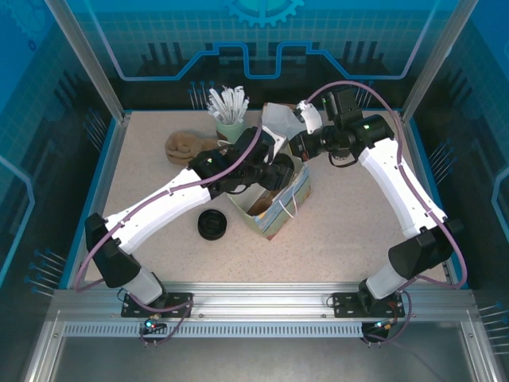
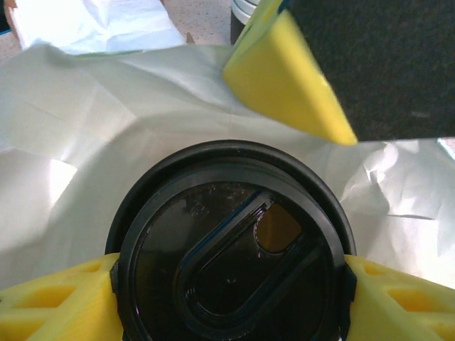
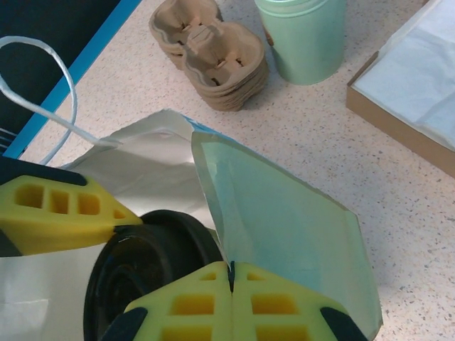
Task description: Pack the takeout coffee
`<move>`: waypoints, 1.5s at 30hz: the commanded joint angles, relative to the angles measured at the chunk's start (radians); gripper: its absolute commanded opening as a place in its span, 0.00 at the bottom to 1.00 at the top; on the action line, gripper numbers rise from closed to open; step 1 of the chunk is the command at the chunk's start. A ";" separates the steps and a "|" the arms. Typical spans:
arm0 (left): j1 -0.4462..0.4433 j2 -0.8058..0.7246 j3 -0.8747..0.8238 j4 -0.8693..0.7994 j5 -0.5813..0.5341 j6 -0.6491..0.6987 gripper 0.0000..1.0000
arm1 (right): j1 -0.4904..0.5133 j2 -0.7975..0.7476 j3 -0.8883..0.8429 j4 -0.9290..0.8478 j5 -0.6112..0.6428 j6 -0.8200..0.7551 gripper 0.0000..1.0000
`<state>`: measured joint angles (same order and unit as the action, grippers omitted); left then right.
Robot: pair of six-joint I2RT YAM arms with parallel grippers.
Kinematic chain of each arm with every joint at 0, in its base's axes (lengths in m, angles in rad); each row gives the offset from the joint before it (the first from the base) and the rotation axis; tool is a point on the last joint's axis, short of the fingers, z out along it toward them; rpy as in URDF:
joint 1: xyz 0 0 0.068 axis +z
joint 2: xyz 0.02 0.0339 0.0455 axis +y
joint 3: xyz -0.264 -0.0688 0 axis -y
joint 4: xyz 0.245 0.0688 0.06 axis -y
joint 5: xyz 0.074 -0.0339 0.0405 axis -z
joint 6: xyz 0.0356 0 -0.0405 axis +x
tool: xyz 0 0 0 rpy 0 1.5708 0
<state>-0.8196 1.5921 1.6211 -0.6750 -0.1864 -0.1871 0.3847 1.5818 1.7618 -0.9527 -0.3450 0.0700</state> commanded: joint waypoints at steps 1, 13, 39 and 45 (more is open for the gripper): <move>0.008 -0.006 -0.054 0.049 0.034 -0.023 0.69 | 0.016 -0.002 0.027 -0.026 -0.076 -0.044 0.00; 0.010 -0.067 -0.225 0.157 -0.021 -0.025 0.69 | 0.017 -0.015 0.002 0.016 -0.130 -0.101 0.00; -0.064 -0.039 -0.250 0.263 -0.212 -0.057 0.69 | 0.016 -0.018 -0.028 0.079 -0.253 -0.136 0.00; -0.069 -0.041 -0.276 0.304 -0.212 -0.060 0.69 | -0.007 0.015 -0.001 0.071 -0.271 -0.136 0.00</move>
<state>-0.8688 1.5623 1.3640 -0.4614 -0.4038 -0.2531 0.3763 1.5700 1.7241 -0.8967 -0.5312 -0.0502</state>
